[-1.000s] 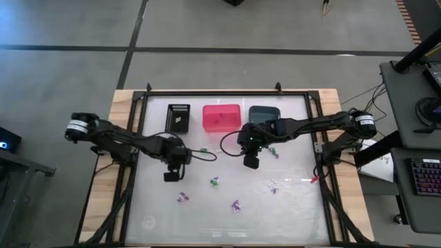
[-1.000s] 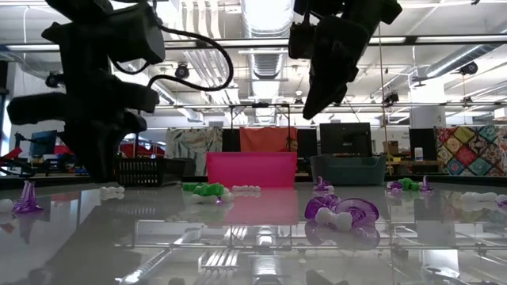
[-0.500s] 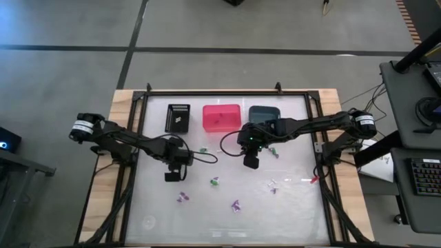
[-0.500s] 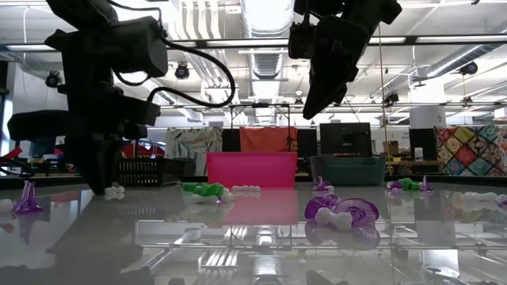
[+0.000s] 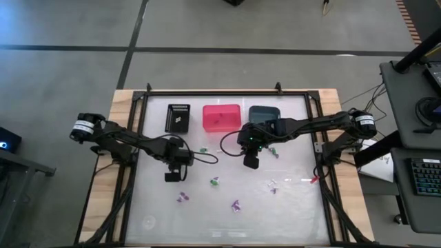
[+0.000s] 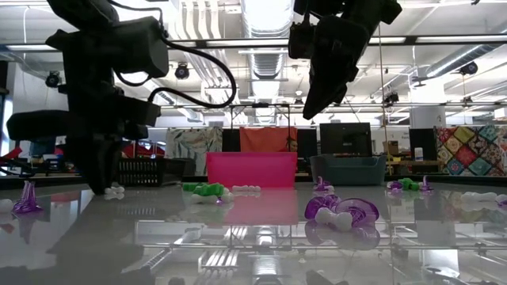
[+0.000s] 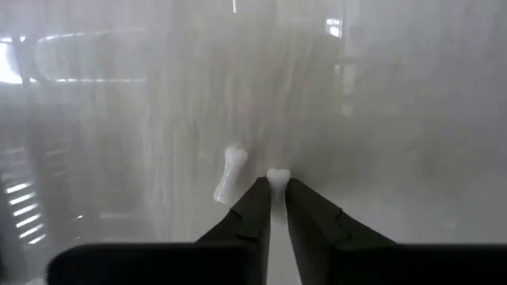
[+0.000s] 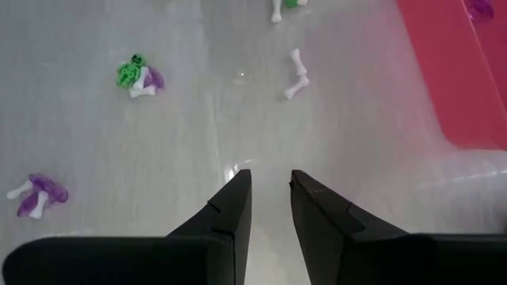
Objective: Sort Halloween decoration
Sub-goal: Put the white bone toy into the black bin
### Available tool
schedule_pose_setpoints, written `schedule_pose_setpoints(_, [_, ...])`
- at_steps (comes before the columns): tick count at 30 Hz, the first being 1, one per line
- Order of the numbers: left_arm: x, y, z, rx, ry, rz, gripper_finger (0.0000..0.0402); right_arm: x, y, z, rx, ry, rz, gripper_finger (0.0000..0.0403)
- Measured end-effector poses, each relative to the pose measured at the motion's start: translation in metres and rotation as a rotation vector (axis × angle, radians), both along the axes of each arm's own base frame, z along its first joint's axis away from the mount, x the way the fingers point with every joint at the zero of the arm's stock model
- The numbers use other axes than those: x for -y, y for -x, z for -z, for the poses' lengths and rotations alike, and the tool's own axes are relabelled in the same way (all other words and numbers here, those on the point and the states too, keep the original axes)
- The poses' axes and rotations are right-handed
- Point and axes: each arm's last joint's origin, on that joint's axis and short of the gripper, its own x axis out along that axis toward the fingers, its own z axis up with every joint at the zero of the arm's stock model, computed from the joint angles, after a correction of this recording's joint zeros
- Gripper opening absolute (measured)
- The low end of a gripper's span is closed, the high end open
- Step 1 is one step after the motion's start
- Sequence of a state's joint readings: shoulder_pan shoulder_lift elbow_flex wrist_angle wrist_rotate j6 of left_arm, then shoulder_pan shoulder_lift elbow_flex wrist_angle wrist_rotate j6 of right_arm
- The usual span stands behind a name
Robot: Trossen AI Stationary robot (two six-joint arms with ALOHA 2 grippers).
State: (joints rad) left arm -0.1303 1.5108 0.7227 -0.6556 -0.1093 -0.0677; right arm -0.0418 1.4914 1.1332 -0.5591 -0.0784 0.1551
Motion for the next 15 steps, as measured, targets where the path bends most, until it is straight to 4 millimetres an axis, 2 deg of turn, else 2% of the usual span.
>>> schedule_pose_setpoints(7, [0.002, -0.002, -0.009, 0.010, 0.051, 0.039, 0.0002, -0.001, 0.001, -0.002, 0.004, -0.001, -0.027, 0.0073])
schedule_pose_setpoints(11, [0.004, -0.005, -0.030, 0.114, 0.104, 0.083, 0.0001, -0.002, -0.001, -0.005, 0.049, -0.013, -0.091, 0.0070])
schedule_pose_setpoints(15, [0.004, -0.006, -0.061, 0.358, 0.111, 0.116, 0.0001, -0.002, -0.008, -0.009, 0.155, 0.009, -0.148, 0.0071])
